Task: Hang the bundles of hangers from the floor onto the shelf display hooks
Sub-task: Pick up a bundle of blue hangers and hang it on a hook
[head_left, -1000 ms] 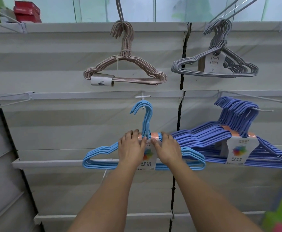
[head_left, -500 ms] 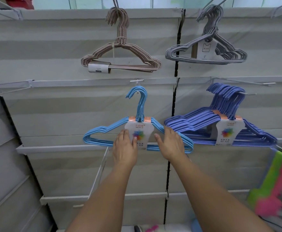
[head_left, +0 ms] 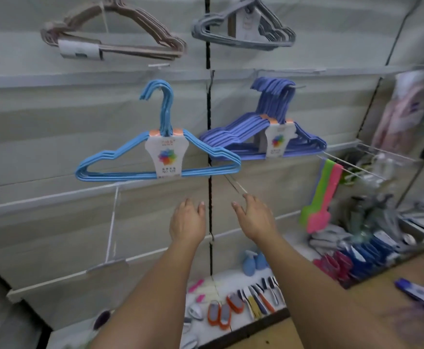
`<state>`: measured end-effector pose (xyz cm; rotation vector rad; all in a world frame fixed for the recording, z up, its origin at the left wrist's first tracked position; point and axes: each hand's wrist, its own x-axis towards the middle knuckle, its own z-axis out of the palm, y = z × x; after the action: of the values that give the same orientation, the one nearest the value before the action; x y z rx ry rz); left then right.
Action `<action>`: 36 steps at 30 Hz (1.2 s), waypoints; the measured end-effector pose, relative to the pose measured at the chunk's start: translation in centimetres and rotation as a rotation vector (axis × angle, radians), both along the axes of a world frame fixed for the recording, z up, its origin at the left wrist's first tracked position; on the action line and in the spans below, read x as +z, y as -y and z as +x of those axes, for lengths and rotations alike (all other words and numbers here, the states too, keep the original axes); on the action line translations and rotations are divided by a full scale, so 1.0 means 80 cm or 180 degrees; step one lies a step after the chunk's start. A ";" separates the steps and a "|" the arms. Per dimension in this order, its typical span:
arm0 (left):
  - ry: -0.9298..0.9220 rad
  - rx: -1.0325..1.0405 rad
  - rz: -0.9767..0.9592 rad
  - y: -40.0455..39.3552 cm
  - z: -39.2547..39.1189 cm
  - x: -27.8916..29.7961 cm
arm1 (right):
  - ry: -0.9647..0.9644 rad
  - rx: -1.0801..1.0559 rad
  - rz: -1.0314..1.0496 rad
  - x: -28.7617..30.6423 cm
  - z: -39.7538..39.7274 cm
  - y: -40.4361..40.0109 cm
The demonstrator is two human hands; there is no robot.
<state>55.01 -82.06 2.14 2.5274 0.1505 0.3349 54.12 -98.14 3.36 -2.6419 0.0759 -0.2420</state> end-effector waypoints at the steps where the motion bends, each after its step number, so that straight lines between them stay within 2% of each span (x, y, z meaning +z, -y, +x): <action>1: -0.0015 -0.0114 0.0036 0.008 -0.006 -0.007 | 0.0004 -0.0091 0.0015 -0.006 -0.012 0.009; 9: -0.0195 -0.0822 0.0139 0.099 -0.057 -0.054 | -0.0201 -0.0826 0.0158 -0.063 -0.114 0.106; 14: -0.0455 -0.1302 0.0237 0.191 -0.080 -0.086 | -0.0330 -0.1415 0.0187 -0.096 -0.177 0.182; 19: -0.0751 -0.1912 0.0245 0.298 -0.117 -0.111 | -0.0519 -0.1911 0.0302 -0.124 -0.240 0.273; 26: -0.0827 -0.2574 0.0287 0.474 -0.177 -0.124 | -0.0692 -0.2499 0.0435 -0.139 -0.331 0.419; 36: -0.1044 -0.3156 0.0465 0.686 -0.266 -0.143 | -0.0764 -0.3090 0.0860 -0.169 -0.440 0.600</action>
<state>33.70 -136.94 -9.33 2.4290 -0.9954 -0.4745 18.89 -146.15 -10.13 -2.1485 1.3644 -0.1985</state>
